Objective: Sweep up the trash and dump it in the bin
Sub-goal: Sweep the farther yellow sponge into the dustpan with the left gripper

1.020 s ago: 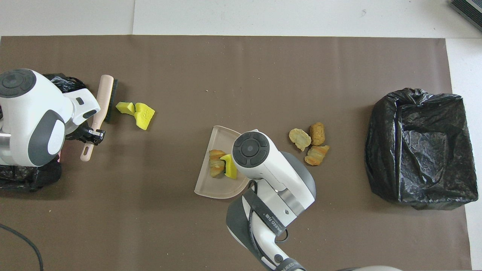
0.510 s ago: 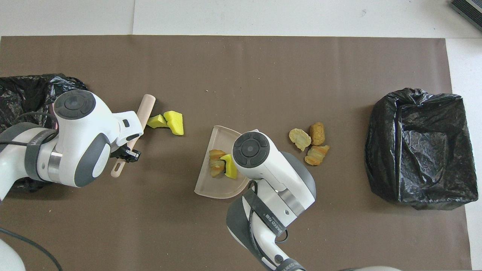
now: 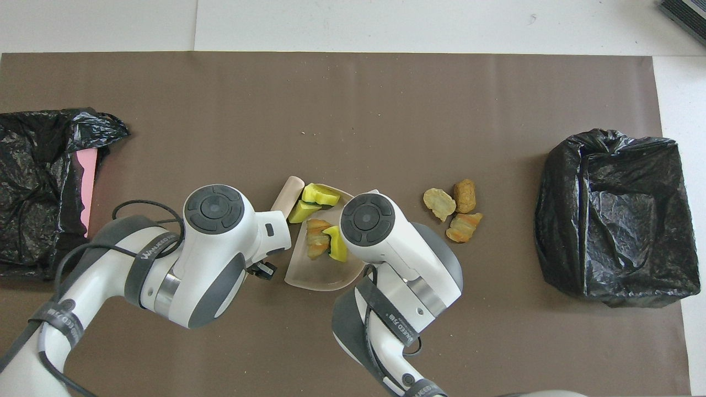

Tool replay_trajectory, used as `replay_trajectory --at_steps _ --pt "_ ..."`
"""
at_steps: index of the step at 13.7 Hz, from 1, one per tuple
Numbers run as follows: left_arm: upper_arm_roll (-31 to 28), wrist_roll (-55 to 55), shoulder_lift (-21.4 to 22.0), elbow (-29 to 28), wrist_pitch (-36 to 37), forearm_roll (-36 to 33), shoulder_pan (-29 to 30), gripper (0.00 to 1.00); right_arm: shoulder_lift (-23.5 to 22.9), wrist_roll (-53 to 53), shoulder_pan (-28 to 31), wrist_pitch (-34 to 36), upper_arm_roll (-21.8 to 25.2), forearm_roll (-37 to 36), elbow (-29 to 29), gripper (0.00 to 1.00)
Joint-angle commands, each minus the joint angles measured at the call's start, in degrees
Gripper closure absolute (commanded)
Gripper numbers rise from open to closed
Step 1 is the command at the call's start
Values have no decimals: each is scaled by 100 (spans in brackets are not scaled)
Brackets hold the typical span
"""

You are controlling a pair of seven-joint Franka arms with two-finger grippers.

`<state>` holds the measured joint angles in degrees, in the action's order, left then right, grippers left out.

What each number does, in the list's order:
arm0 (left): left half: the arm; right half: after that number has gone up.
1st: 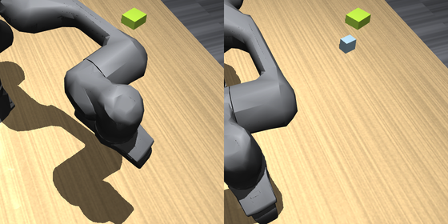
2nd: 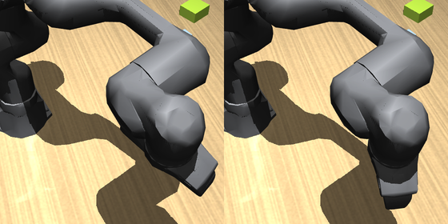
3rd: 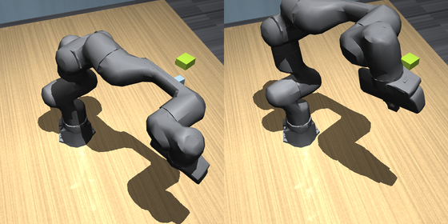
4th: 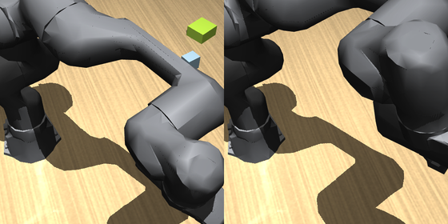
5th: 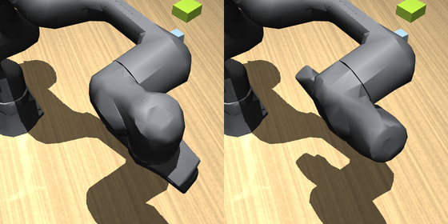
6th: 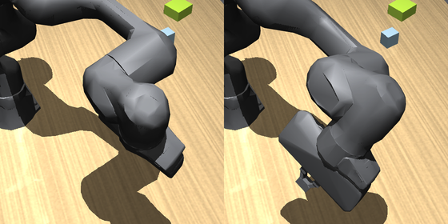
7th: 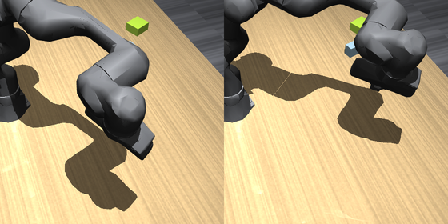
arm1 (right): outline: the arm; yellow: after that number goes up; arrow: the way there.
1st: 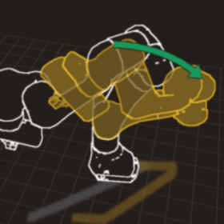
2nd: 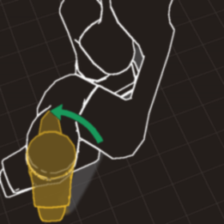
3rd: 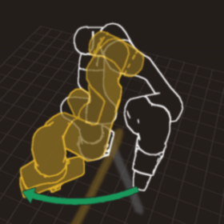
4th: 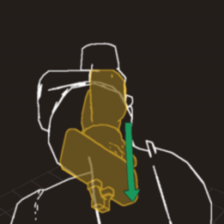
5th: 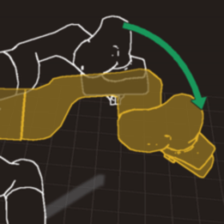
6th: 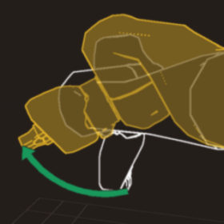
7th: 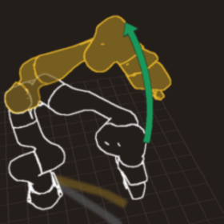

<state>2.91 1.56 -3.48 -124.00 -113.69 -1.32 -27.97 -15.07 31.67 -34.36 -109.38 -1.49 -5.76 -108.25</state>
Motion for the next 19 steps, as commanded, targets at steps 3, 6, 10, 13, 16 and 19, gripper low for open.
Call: replay_trajectory --at_steps 3,6,10,13,16,19 --pt "-107 -463 418 -275 144 193 -770 100 136 -197 8 -145 -9 -48 -196 100" --pt "-141 -953 409 -20 373 491 -771 100 136 -197 8 -145 -9 -48 -196 100" --pt "-177 -1743 401 -19 646 483 -254 100 136 -197 8 -145 -9 -48 -196 100" --pt "-177 -2624 427 -19 821 483 -121 100 128 -197 8 -128 -9 -48 -196 100" --pt "-168 -2975 506 -72 980 483 -129 100 249 -188 34 -14 -9 -39 -143 100" --pt "-151 -3109 559 -168 788 492 -208 100 846 57 411 337 -9 -48 -152 100"
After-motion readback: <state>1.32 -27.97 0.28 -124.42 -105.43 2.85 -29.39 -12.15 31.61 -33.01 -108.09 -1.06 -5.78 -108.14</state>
